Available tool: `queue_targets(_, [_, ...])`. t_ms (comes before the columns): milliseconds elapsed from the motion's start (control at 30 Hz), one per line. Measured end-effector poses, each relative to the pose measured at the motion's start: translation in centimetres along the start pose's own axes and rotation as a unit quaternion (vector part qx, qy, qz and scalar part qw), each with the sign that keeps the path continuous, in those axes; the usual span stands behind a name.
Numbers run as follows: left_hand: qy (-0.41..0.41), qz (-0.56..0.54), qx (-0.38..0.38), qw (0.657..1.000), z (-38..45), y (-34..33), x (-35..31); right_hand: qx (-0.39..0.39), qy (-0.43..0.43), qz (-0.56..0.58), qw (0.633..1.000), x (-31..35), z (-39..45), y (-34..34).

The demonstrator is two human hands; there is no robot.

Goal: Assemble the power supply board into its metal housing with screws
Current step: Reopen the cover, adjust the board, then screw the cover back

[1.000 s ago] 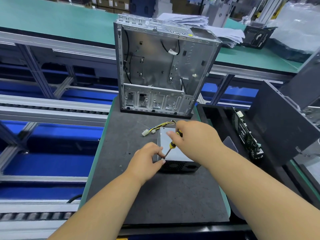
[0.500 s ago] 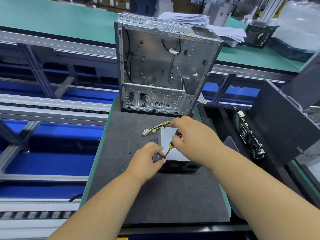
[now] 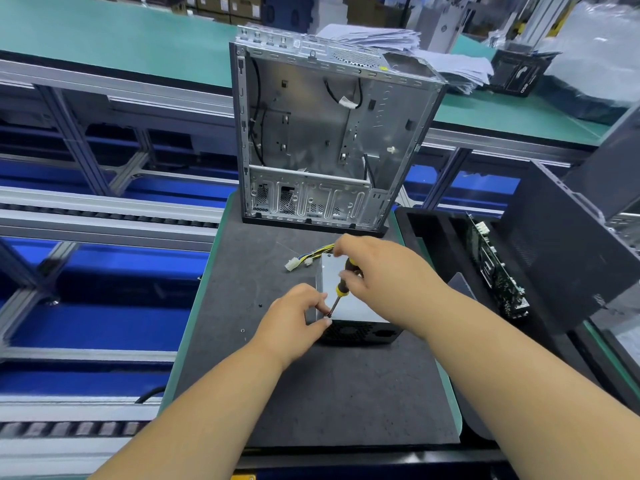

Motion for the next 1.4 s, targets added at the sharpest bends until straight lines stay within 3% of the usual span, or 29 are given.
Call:
queue_targets(167, [-0.003,-0.008,0.001,1.000,0.0,-0.1,0.1,-0.023,-0.048,-0.107,0.993,-0.5,0.0,-0.1])
queue_targets(367, [0.000,-0.005,-0.002,1.000,0.0,-0.1,0.2,0.010,-0.005,-0.003,1.000,-0.1,0.2,0.4])
queue_targets(533, [0.002,-0.006,0.000,1.000,0.0,-0.3,0.4,0.008,-0.035,-0.097,0.995,-0.7,0.4,0.2])
queue_targets(767, [0.001,0.000,0.007,1.000,0.0,-0.2,0.2,0.075,-0.011,0.012,0.997,-0.1,-0.1,0.1])
queue_targets(1000, [-0.019,0.031,-0.001,0.999,-0.2,-0.1,0.1,-0.017,-0.077,-0.030,0.996,-1.1,0.6,-0.3])
queue_targets(1200, [-0.057,0.052,0.015,0.997,-0.6,0.9,0.5,-0.046,-0.116,-0.002,0.992,-1.2,0.6,-0.8])
queue_targets(1267, [-0.020,0.059,-0.038,0.997,-0.6,2.1,1.7,-0.044,-0.115,0.010,0.992,-1.3,0.4,-0.6])
queue_targets(1333, [0.077,0.086,-0.109,0.987,-0.6,3.5,4.0,-0.043,-0.113,0.025,0.992,-1.7,0.1,-0.2])
queue_targets(1400, [0.182,0.137,-0.105,0.968,-0.6,4.1,6.3,-0.075,-0.111,0.059,0.989,-2.2,-0.4,0.4])
Point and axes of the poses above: each hand's wrist, its own z-axis towards the middle knuckle, its own y-axis out of the back of the hand, x = y × z, the point moved 5 cm from there along z, towards the middle knuckle, and after that the axes turned 14 degrees about z, right-handed, at the moved point
